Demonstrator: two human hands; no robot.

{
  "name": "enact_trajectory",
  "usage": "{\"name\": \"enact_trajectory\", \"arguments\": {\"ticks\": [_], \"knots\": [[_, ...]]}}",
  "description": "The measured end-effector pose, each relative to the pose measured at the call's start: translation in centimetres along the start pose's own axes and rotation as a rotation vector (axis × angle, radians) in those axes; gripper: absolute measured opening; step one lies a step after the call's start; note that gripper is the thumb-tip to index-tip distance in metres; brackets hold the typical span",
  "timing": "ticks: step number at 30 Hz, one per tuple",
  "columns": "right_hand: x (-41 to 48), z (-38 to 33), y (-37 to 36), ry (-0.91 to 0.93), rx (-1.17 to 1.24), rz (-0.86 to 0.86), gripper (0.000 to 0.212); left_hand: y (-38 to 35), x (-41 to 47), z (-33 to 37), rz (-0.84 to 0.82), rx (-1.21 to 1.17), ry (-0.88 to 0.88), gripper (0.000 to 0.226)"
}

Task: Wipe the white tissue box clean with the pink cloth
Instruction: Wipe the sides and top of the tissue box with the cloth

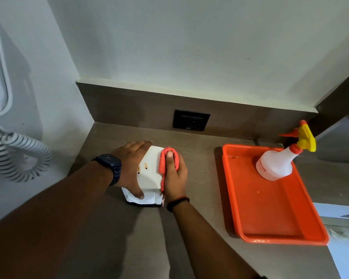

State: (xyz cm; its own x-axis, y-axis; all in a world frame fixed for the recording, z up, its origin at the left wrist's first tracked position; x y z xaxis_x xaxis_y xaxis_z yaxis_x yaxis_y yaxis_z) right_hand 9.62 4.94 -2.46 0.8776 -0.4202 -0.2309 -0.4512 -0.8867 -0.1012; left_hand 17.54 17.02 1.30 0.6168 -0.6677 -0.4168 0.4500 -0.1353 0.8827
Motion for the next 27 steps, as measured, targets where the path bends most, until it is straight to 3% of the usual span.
{"name": "enact_trajectory", "arguments": {"ticks": [8, 10, 13, 15, 21, 27], "knots": [[-1.8, 3.8, 0.3, -0.227, 0.135, 0.038, 0.033, -0.1, 0.0, 0.1, -0.007, 0.026, 0.01, 0.151], [-3.5, 4.1, 0.2, -0.21, 0.161, 0.016, 0.045, 0.0, 0.0, 0.1, -0.008, 0.025, 0.01, 0.151], [-2.7, 2.5, 0.2, -0.09, 0.083, -0.009, 0.026, 0.0, 0.0, 0.1, -0.003, 0.024, 0.014, 0.15], [-0.8, 0.9, 0.1, -0.042, -0.001, -0.018, 0.025, 0.0, -0.1, 0.0, -0.001, 0.019, 0.015, 0.148], [0.9, 0.7, 0.2, -0.129, -0.008, -0.007, 0.042, 0.2, -0.1, 0.1, -0.004, 0.039, 0.031, 0.148], [-2.9, 2.4, 0.4, -0.13, 0.071, 0.023, 0.019, 0.3, -0.2, 0.3, 0.013, 0.048, 0.03, 0.148]]}}
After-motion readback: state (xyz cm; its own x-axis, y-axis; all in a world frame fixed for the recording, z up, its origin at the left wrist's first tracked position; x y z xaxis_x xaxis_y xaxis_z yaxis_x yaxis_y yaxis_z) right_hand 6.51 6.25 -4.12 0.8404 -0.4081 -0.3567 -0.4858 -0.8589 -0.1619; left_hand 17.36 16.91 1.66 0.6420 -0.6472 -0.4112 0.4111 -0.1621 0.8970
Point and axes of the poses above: each hand's wrist, its own x-axis towards the middle knuckle, its own y-axis out of the back of the hand, z = x × y, the point moved 6 cm from there along x, towards the middle knuckle, and after that the axes turned 9 degrees about -z, right-handed, at the moved point
